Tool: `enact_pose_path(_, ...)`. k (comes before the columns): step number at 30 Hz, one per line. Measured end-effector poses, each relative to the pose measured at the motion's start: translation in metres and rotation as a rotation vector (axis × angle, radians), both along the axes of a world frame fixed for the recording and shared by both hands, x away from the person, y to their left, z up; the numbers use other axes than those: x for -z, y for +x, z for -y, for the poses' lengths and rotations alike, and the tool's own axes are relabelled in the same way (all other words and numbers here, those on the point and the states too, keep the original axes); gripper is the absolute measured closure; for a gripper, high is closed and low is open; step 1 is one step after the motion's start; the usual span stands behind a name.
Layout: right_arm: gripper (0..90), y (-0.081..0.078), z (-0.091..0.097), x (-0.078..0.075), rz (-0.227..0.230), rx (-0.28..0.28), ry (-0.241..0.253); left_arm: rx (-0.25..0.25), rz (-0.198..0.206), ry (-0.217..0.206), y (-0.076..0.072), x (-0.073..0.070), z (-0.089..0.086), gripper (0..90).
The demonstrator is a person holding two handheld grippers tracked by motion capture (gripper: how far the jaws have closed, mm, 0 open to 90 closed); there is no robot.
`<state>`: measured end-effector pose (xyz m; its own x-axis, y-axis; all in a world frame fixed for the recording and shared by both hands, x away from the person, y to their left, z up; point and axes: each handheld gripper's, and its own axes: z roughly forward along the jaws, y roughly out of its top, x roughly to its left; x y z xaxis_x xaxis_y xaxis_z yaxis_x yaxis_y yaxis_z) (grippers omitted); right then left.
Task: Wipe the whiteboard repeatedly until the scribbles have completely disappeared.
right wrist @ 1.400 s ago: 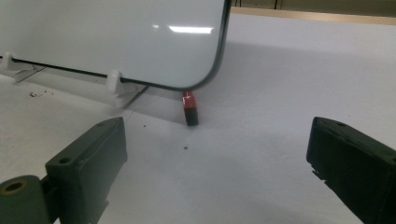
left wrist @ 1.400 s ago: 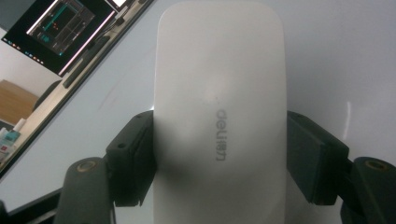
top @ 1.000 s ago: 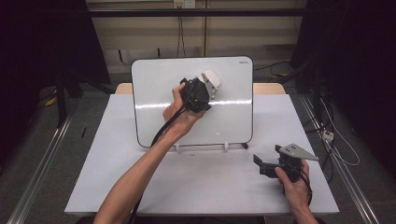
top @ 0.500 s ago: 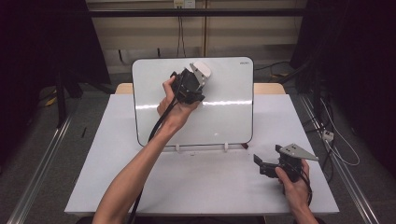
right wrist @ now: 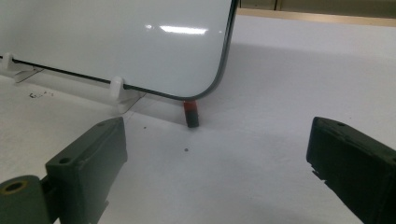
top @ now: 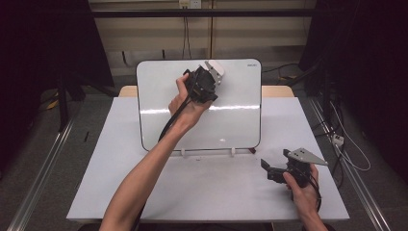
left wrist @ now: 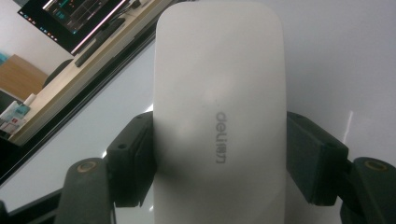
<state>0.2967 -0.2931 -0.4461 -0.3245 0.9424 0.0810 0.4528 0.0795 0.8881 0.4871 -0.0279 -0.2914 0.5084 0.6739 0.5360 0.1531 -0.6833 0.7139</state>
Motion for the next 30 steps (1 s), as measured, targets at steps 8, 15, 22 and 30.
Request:
enact_pose_path(8, 5.4, -0.001, 0.001, 0.0, 0.004, -0.001, 0.001, 0.067, 0.013, 0.049, -0.009, 0.01, 0.031, 31.3)
enact_pose_path(15, 5.4, -0.002, 0.001, 0.0, 0.006, -0.005, 0.001, 0.133, 0.009, 0.119, -0.023, 0.022, 0.043, 31.4)
enact_pose_path(22, 5.5, -0.001, 0.0, -0.001, 0.003, -0.004, 0.0, 0.187, 0.002, 0.096, -0.035, 0.036, 0.039, 31.4)
enact_pose_path(30, 5.4, 0.0, 0.0, 0.0, -0.001, 0.001, 0.005, 0.241, -0.039, -0.022, -0.044, 0.036, 0.019, 31.4)
